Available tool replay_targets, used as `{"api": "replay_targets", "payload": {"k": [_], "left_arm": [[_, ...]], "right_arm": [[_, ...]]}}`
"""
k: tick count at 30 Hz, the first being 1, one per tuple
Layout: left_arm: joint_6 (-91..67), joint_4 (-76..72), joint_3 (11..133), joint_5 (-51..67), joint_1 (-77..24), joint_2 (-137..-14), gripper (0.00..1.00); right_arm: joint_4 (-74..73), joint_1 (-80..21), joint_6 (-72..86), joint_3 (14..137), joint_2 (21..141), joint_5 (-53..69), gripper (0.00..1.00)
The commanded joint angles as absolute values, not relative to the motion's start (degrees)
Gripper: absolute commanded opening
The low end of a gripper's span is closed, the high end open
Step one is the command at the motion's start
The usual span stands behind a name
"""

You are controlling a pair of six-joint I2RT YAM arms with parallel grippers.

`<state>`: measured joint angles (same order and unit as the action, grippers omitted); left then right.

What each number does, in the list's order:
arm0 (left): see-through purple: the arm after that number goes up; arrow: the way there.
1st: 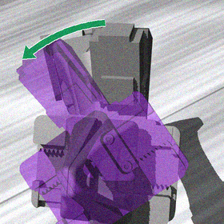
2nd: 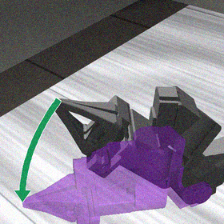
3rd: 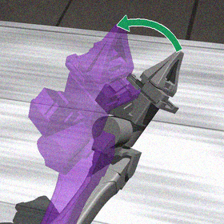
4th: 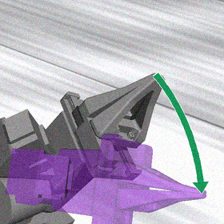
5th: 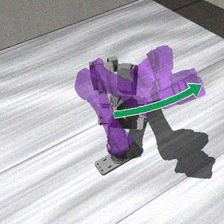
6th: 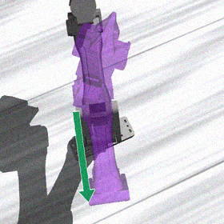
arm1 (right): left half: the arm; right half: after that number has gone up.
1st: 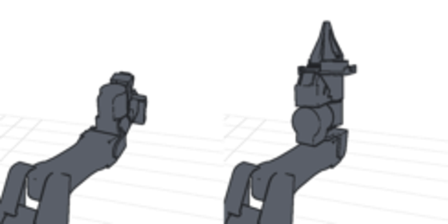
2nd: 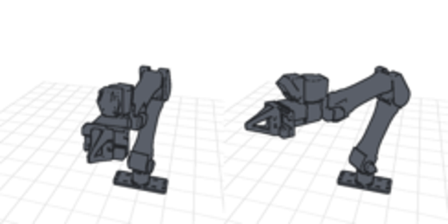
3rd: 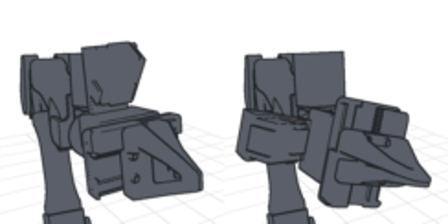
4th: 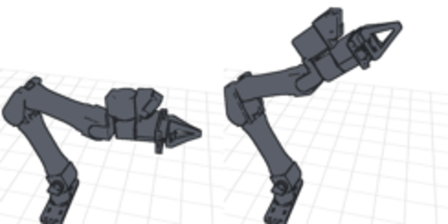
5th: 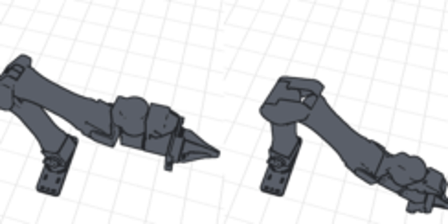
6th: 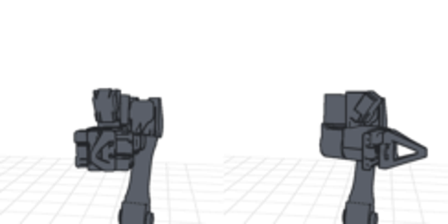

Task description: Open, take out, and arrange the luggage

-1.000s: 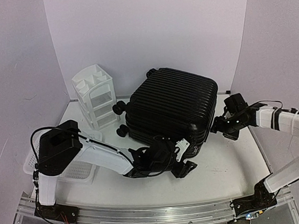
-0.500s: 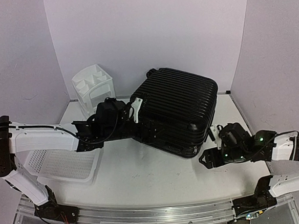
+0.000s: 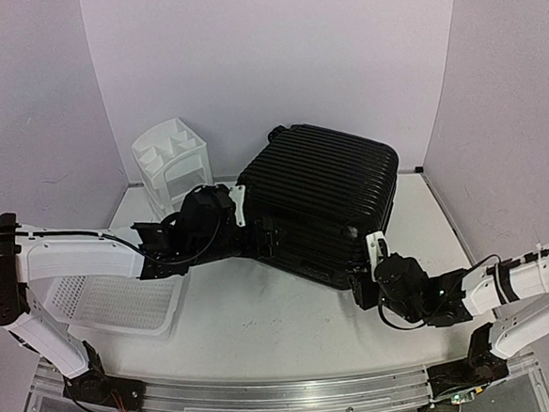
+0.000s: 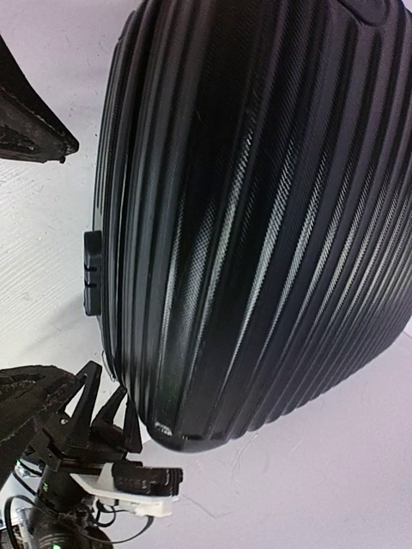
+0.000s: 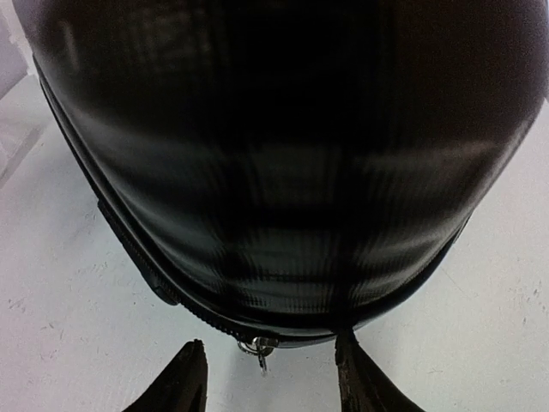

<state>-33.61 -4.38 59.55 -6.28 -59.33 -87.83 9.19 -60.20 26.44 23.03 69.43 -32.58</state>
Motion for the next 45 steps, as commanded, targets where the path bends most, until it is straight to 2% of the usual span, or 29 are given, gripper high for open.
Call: {"api": "replay_targets", "payload": {"k": [1, 5, 10, 14, 16, 17, 23, 26, 30, 33, 35, 40, 45], "left_arm": [[-36.33, -3.30, 61.26, -9.94, -59.24, -85.79, 0.82], [-37.22, -2.87, 60.30, -11.53, -59.24, -84.65, 0.81], [-39.36, -1.64, 58.74, -14.54, -59.25, -82.81, 0.81], [-41.28, 2.30, 59.01, -18.62, -59.24, -81.80, 0.82], [-41.58, 4.55, 60.30, -19.91, -59.16, -81.81, 0.82], [-41.53, 5.33, 60.82, -20.29, -59.07, -81.93, 0.83], [-42.34, 9.42, 63.16, -20.11, -56.95, -83.45, 0.86], [-43.67, 12.41, 65.53, -17.44, -53.30, -84.86, 0.86], [-42.18, 13.25, 68.28, -17.13, -50.54, -85.62, 0.86], [-38.17, 13.00, 70.05, -17.02, -49.69, -86.31, 0.85], [-33.76, 13.00, 71.16, -15.72, -49.68, -86.69, 0.85], [-27.30, 12.92, 70.41, -11.39, -49.76, -85.39, 0.84], [-25.93, 13.41, 70.23, -10.82, -49.74, -85.44, 0.86]], "right_arm": [[25.99, -60.67, 21.57, 20.83, 73.07, -37.81, 0.52], [34.74, -60.66, 20.28, 19.83, 78.54, -38.50, 0.48], [42.18, -60.70, 20.50, 20.06, 83.21, -42.17, 0.17], [44.26, -60.65, 19.24, 20.84, 85.24, -44.14, 0.14], [45.59, -60.64, 17.83, 21.02, 86.15, -44.87, 0.08], [45.96, -60.64, 16.85, 21.28, 86.51, -44.90, 0.01], [45.39, -59.24, 11.29, 19.01, 84.26, -36.51, 0.00], [41.04, -54.02, 12.83, 16.67, 79.56, -27.08, 0.00], [27.47, -41.53, 15.52, 19.62, 74.09, -9.53, 0.00], [18.56, -37.15, 10.71, 24.84, 73.95, -1.94, 0.00], [13.08, -35.22, 8.50, 27.37, 73.70, -2.10, 0.00], [13.76, -30.77, 0.76, 25.82, 69.04, 12.28, 0.00], [14.76, -30.77, -6.26, 21.99, 59.15, 16.94, 0.00]]}}
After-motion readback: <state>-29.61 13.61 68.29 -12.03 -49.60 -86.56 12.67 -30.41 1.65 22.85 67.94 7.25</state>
